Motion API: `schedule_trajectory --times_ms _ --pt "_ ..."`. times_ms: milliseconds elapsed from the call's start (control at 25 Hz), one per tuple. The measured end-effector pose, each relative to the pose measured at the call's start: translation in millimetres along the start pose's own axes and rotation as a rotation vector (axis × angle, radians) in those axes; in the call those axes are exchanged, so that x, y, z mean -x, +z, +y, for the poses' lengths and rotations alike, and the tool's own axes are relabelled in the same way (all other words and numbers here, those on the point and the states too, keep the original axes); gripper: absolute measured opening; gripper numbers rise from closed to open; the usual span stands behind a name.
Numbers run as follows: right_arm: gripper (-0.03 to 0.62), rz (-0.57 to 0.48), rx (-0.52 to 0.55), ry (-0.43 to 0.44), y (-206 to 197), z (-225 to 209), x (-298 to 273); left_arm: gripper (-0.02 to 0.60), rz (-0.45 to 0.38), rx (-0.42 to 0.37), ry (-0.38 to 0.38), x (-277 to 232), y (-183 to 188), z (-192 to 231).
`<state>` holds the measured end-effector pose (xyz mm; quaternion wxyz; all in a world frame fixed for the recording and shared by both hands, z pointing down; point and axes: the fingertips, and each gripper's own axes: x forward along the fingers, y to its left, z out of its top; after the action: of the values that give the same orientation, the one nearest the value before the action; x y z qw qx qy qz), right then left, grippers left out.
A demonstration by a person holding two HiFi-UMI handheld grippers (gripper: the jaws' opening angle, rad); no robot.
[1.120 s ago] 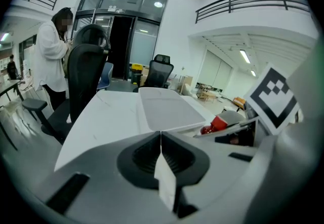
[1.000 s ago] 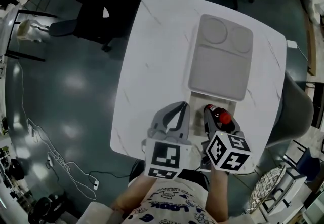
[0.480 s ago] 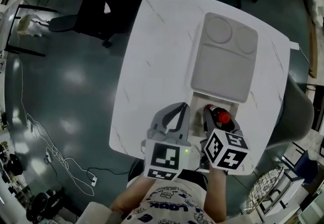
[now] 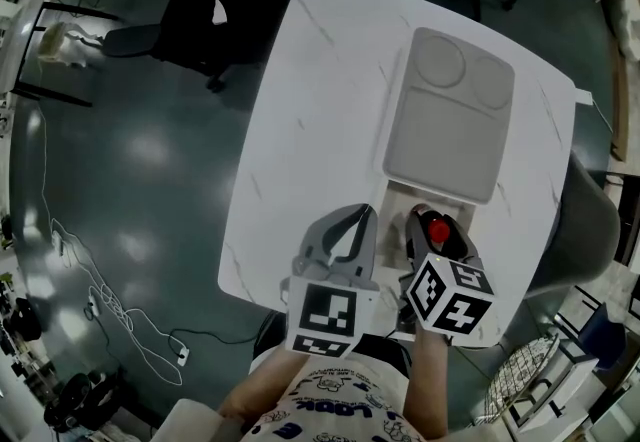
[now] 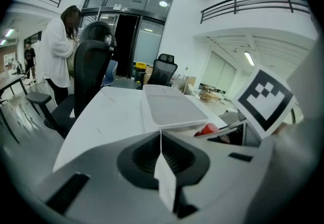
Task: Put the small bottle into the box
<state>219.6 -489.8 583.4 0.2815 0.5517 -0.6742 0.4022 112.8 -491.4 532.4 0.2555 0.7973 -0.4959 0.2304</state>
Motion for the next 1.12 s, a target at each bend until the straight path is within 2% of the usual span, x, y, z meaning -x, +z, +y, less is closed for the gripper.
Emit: schedule_trajectory --times_ms 280,480,640,880,1120 --pt "0.227 -0.038 -0.008 -0.005 4 4 18 0.020 -0.034 -0.016 0.003 14 9 0" --pt "0.227 -0.090 -0.016 -0.021 9 12 41 0.020 -0.086 -0.041 -0.007 30 25 -3" --pt "0.227 -0.182 -0.035 -0.044 20 16 66 0.020 -0.133 -0.066 -0.015 43 41 -6" --pt "0.224 -0.334 -0.038 -0.006 36 40 105 0.020 -0.216 -0.113 -0.034 69 62 -10" --pt "0.181 -0.458 -0.006 0.003 51 58 147 0.018 -0.299 -0.153 -0.052 94 89 -21"
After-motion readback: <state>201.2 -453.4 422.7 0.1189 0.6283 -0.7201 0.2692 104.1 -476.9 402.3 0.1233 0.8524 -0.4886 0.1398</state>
